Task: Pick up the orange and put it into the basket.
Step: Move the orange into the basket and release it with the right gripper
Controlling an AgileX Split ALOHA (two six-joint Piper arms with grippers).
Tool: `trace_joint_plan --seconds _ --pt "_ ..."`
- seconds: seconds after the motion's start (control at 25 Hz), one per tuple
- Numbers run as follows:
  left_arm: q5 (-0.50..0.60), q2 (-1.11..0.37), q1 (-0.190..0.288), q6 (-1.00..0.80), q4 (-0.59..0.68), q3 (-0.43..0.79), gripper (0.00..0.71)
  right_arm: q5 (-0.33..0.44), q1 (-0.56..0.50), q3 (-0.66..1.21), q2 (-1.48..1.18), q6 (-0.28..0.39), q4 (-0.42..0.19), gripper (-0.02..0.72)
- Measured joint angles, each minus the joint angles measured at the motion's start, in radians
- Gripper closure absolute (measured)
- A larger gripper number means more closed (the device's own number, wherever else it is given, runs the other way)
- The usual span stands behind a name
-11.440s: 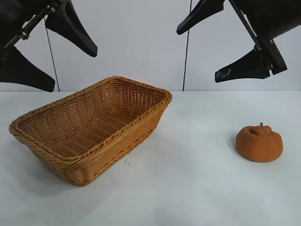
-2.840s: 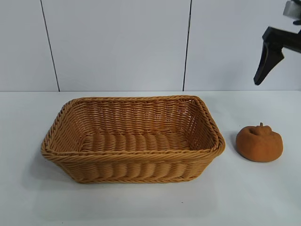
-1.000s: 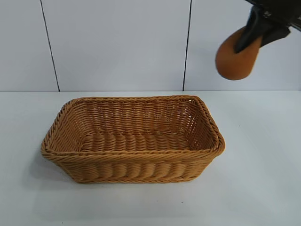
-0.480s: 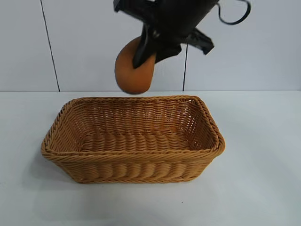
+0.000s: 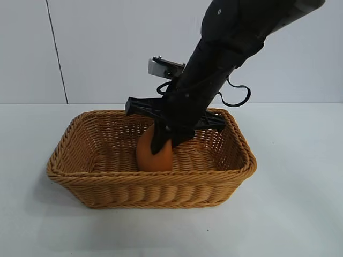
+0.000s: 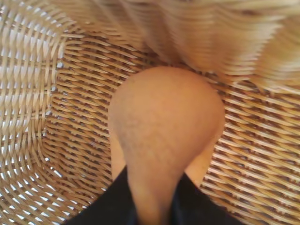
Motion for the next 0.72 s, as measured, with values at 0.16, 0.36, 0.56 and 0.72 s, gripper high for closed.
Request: trace_joint_plan --seconds 0.16,0.36,0.56,0.72 --pt "0.000 0.000 0.000 0.000 0.000 0.000 0.067 0.005 0.000 0.000 -0.012 -0.003 -0.001 0.121" --pt "0.000 0.000 0.000 0.000 0.001 0.000 0.067 0.106 0.000 -0.046 -0.059 0.009 -0.062 0.019" --pt "0.001 0.000 0.000 0.000 0.002 0.000 0.067 0.355 0.000 -0.243 -0.083 0.095 -0.246 0.010" --pt "0.001 0.000 0.000 0.000 0.002 0.000 0.067 0.569 0.000 -0.395 -0.084 0.154 -0.383 0.010"
